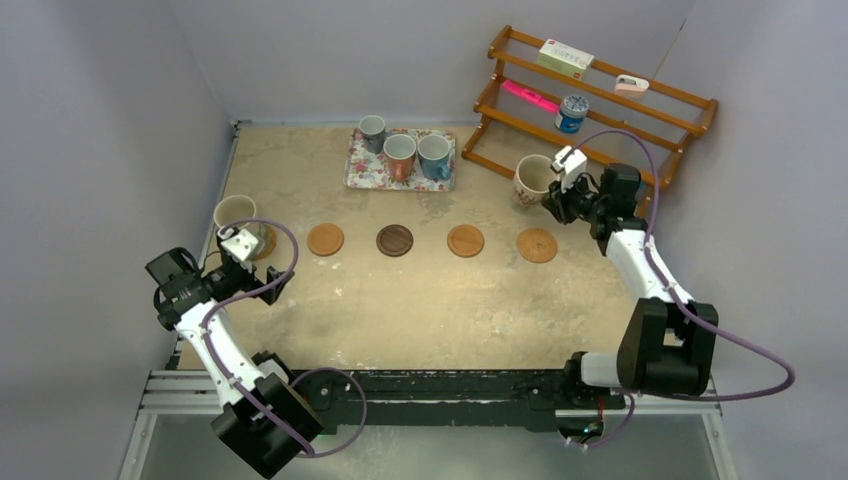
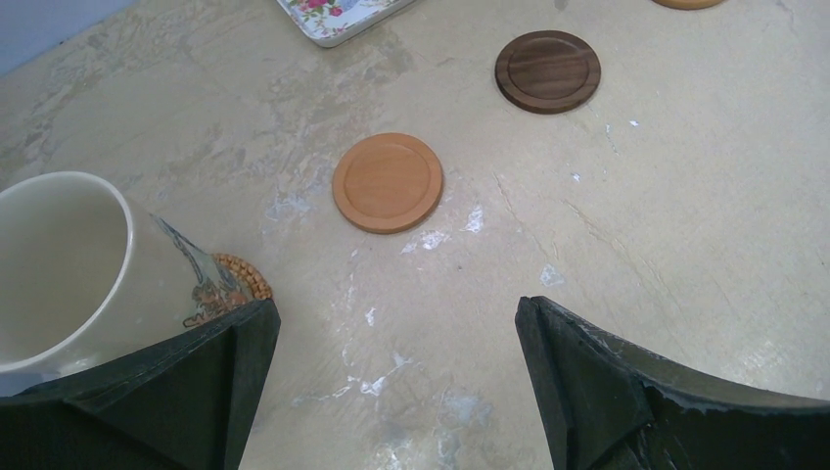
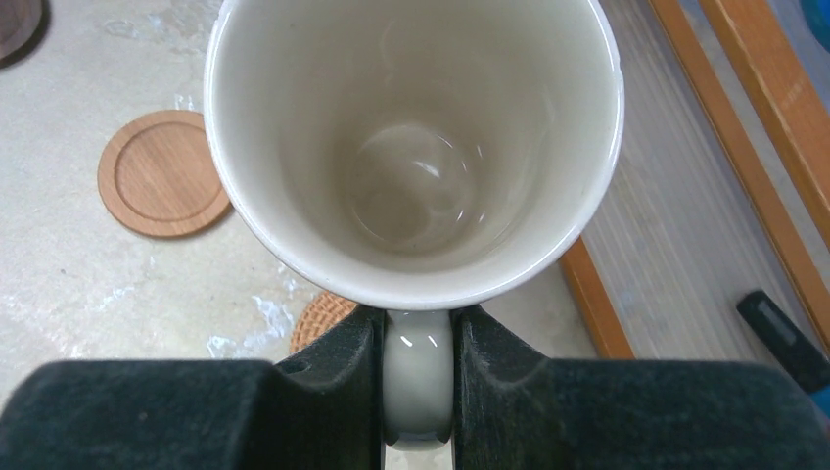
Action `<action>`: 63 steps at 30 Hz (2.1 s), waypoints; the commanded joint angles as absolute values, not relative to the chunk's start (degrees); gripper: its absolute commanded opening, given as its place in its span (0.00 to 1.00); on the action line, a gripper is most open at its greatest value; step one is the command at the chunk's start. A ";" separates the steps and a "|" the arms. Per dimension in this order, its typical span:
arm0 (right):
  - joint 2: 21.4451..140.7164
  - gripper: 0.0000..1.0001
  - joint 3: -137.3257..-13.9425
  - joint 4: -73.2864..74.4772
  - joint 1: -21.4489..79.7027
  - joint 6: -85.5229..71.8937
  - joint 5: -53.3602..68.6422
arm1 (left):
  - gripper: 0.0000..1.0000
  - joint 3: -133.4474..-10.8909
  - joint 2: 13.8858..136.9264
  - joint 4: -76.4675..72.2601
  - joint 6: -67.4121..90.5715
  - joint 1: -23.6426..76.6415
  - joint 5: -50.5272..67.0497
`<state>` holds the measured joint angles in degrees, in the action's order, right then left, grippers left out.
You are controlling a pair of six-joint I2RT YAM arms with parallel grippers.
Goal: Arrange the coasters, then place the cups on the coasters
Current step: Pick up the cup at the center of the board, then place the cup on the coaster.
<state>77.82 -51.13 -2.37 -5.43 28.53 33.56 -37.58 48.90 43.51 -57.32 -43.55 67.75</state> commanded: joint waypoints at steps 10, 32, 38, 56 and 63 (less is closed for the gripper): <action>67.08 0.00 -48.60 5.12 -14.62 33.97 40.48 | 1.00 -37.27 46.09 45.45 -63.46 -44.03 73.24; 61.32 0.00 -42.33 6.46 -15.35 33.48 41.20 | 1.00 -38.31 49.45 49.00 -67.98 -44.03 73.91; 62.05 0.00 -41.76 5.62 -15.29 32.78 40.25 | 1.00 -38.37 49.66 49.70 -68.96 -44.03 74.09; 63.48 0.00 -40.68 5.49 -15.40 33.44 39.98 | 1.00 -38.58 50.58 50.36 -70.09 -44.04 74.27; 64.22 0.00 -40.58 4.80 -15.55 33.55 39.81 | 1.00 -38.58 50.71 50.45 -70.31 -44.06 74.35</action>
